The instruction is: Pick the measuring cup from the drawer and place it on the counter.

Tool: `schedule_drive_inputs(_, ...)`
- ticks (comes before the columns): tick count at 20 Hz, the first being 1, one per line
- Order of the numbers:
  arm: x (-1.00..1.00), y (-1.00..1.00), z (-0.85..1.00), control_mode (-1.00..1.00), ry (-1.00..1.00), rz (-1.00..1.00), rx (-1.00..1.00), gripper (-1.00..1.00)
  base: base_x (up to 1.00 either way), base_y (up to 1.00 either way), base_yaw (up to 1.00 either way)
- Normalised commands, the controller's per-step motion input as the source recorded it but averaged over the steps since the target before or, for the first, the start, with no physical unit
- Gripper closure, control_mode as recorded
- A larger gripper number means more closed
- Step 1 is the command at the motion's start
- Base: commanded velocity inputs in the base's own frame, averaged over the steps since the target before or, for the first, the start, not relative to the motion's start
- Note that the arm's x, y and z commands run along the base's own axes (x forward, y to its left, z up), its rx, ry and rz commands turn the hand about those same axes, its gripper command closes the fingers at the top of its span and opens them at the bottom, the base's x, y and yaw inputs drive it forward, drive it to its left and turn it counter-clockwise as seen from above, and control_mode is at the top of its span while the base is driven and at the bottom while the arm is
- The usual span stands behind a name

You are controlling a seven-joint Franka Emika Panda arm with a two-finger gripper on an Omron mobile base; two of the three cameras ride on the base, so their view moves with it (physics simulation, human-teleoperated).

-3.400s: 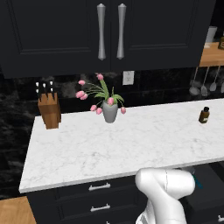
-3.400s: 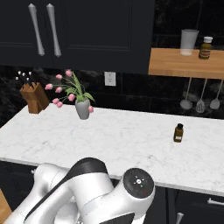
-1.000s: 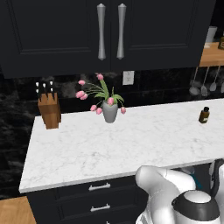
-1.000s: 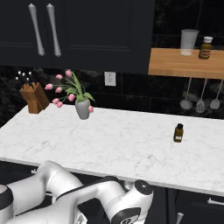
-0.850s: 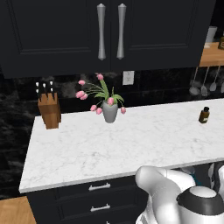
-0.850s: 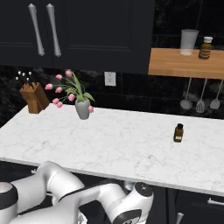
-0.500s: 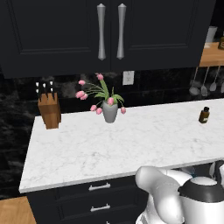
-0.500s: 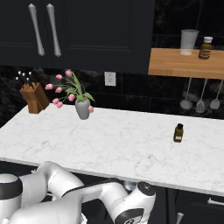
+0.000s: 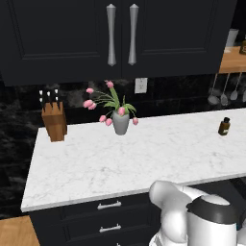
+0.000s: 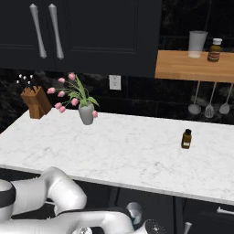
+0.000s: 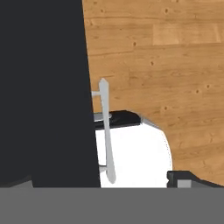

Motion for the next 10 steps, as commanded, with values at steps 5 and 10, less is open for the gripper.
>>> schedule_drive_inputs(5,-0.97,0.0,0.23,-1.0,0.16,-0.09,0.01,-1.0,0.0,0.0,0.0)
schedule_drive_inputs(10,0.05,0.18,1.0,-1.0,0.04,-0.04,0.0,-1.0,0.0,0.0,0.0)
